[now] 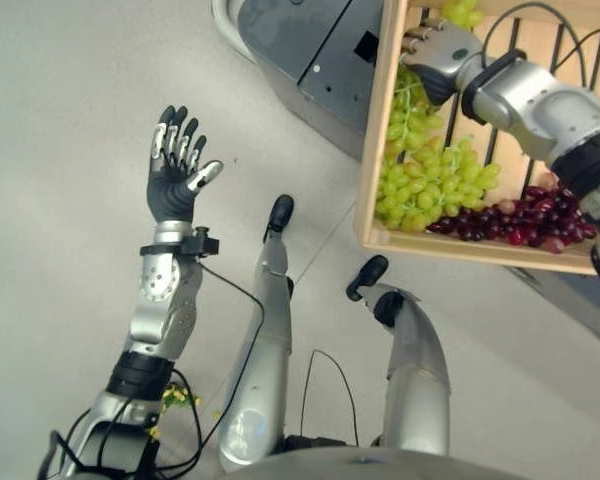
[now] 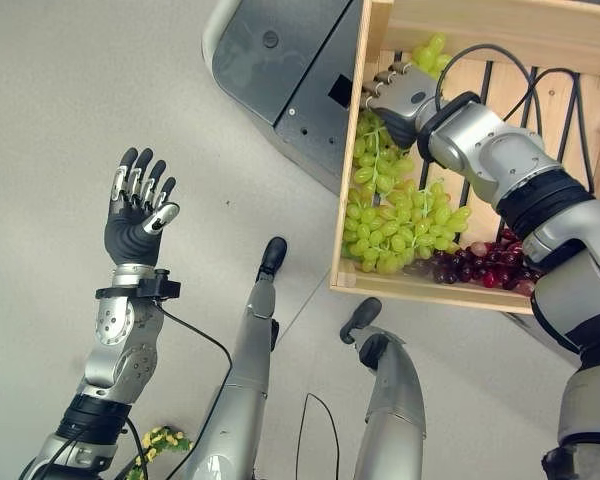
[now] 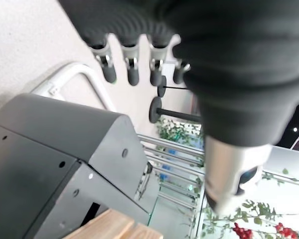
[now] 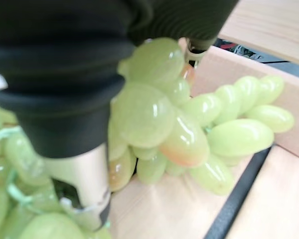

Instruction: Pick up the fruits from the basket on one side to the basket on the other side

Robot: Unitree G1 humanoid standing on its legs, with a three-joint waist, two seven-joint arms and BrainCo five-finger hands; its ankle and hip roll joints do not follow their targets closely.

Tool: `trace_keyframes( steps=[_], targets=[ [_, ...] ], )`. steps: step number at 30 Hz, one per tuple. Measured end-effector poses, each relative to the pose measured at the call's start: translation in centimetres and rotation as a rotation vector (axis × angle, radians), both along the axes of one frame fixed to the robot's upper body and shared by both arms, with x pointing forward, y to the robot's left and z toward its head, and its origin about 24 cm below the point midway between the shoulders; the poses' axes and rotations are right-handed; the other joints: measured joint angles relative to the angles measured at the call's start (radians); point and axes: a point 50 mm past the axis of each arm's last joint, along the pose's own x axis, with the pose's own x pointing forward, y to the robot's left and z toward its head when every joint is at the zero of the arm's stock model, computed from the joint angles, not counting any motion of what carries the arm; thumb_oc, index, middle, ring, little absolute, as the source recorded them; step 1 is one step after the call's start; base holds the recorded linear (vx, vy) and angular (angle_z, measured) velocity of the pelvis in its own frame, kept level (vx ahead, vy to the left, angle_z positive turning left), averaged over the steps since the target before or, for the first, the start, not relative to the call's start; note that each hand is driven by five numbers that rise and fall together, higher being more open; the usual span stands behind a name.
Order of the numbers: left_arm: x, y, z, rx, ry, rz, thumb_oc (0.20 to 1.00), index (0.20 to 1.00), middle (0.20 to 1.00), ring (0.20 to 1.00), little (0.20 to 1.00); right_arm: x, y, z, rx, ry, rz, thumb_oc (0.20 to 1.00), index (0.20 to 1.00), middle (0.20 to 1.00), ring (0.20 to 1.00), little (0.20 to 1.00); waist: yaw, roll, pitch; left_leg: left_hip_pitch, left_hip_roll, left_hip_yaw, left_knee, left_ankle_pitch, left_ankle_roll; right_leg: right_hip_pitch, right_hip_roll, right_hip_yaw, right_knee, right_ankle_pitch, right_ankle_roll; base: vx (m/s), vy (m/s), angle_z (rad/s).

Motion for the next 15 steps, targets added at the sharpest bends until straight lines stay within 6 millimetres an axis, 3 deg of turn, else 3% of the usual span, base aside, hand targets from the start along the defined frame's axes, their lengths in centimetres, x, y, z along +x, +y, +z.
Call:
trace_keyframes(
  steps=[2,3,15],
  targets=[
    [0.0,0.0,0.0,0.000,0.000,0.000,1.000,1.000,1.000,1.000,1.000,0.0,0.0,0.2,0.006,-0.004,0.000,1.000,1.000,1.000,1.000,1.000,0.000,0.000,0.000,-0.004,0.000,-0.001,0.000,0.000,0.000,-0.005,0.000,0.000,0.002,0.000,-0.001,0.00,0.000,0.00],
    [0.0,0.0,0.0,-0.001,0.002,0.001,1.000,1.000,1.000,1.000,1.000,-0.1,0.0,0.4,0.007,-0.005,-0.002,0.200,0.200,0.200,0.200,0.200,0.000,0.000,0.000,-0.008,0.000,-0.001,-0.001,0.000,0.000,-0.011,-0.002,0.000,0.004,-0.001,-0.002,0.00,0.000,0.00],
    [-0.3,-0.3,0.8,0.000,-0.035,-0.014,1.000,1.000,1.000,1.000,1.000,-0.5,-0.1,1.8,0.012,-0.034,-0.010,0.200,0.200,0.200,0.200,0.200,-0.002,0.001,-0.001,-0.034,-0.007,0.002,0.001,0.002,-0.002,-0.041,-0.010,0.005,0.010,0.000,-0.002,0.00,0.000,0.00]
  ],
)
